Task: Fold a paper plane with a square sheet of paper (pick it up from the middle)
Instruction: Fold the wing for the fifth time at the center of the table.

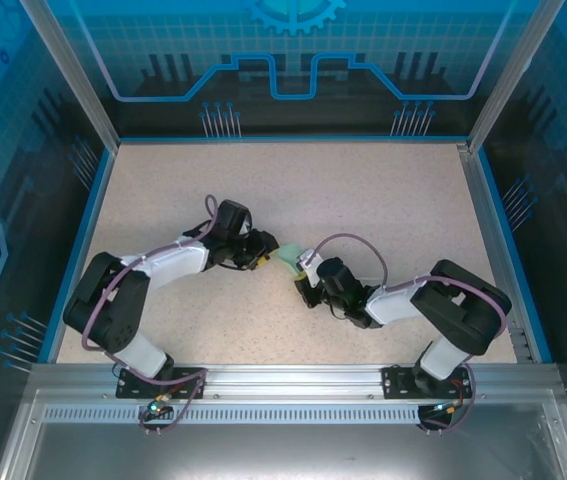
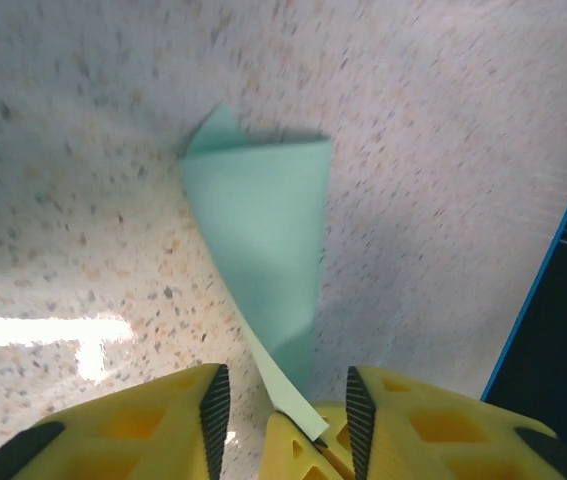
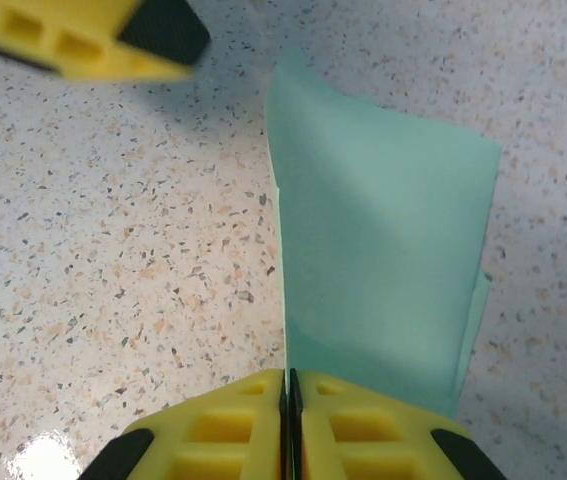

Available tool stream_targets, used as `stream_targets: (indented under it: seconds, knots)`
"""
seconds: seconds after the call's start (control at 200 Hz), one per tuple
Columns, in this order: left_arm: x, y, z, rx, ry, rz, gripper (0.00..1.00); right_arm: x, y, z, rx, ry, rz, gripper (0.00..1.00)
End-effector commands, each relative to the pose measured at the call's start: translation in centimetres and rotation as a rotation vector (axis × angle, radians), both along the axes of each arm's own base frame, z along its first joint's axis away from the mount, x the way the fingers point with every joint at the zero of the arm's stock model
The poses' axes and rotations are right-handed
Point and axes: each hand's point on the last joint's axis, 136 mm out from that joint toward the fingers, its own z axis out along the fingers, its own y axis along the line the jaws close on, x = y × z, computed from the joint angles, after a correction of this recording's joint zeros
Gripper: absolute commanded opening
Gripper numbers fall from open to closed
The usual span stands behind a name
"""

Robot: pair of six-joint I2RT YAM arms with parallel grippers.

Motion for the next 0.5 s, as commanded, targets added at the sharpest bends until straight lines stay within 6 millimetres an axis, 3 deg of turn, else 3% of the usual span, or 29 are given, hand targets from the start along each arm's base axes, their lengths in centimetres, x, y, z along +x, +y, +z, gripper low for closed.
stream_targets:
  seconds: [0.0, 0.195, 0.495]
  knots:
    - [-0.4, 1.1, 0.6, 0.025, -0.035, 0.009, 0.43, -0.2, 0.5, 0.2, 0.115, 0.087, 0.005, 0.1]
    - [-0.5, 0.7, 0.4, -0.025, -0.076, -0.005, 0.44, 0.5, -0.5, 0.4, 0.23, 0.193, -0.051, 0.09]
    - [-0.8, -1.9, 0.3, -0.096, -0.142, -0.113, 0.4, 1.0, -1.0, 0.8, 0.361, 0.348, -0.064, 0.1]
